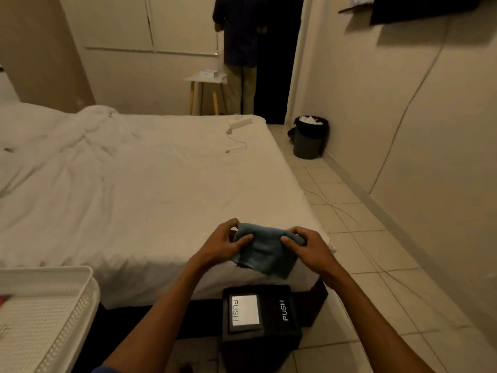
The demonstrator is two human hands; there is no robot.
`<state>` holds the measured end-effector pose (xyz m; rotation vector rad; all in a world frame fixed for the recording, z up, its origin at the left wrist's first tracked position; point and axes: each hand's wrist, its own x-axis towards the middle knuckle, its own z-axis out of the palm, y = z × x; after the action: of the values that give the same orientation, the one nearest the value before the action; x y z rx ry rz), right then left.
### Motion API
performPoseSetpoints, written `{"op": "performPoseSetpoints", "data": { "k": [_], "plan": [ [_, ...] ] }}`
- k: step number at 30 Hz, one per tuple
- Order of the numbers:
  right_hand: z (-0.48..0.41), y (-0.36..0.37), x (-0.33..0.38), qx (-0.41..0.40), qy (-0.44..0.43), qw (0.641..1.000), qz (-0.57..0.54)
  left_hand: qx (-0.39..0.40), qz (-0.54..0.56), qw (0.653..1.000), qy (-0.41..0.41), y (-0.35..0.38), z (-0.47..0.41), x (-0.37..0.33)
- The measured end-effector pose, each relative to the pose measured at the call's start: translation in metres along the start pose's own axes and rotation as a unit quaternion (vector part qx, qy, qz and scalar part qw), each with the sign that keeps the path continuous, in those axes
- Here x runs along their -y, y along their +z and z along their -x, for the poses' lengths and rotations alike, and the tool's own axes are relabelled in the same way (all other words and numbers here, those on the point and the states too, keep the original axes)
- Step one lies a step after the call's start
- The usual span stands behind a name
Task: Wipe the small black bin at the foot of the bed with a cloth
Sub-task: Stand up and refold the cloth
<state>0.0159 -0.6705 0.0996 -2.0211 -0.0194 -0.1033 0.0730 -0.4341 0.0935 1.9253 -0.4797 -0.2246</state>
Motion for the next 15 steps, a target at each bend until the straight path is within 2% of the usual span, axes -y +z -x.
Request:
{"op": "performPoseSetpoints", "data": {
  "k": [3, 5, 7, 10, 13, 15],
  "plan": [
    [0.002, 0.012, 0.047, -0.035, 0.015, 0.984, -0.176, -0.070, 0.033, 0.997, 0.005, -0.031, 0.016, -0.047],
    [0.007, 0.031, 0.077, -0.015, 0.031, 0.948, -0.316, -0.116, 0.039, 0.992, 0.005, -0.050, 0.031, -0.075],
    [0.014, 0.052, 0.102, 0.006, 0.034, 0.928, -0.372, -0.149, 0.050, 0.988, -0.001, -0.068, 0.047, -0.093],
    [0.015, 0.080, 0.139, 0.007, -0.002, 0.939, -0.344, -0.186, 0.051, 0.981, -0.005, -0.099, 0.075, -0.106],
    [0.005, 0.104, 0.176, -0.036, -0.089, 0.975, -0.201, -0.239, 0.037, 0.970, 0.002, -0.133, 0.106, -0.109],
    [0.000, 0.125, 0.200, -0.058, -0.171, 0.979, -0.091, -0.284, 0.027, 0.958, 0.006, -0.153, 0.129, -0.106]
  ]
}}
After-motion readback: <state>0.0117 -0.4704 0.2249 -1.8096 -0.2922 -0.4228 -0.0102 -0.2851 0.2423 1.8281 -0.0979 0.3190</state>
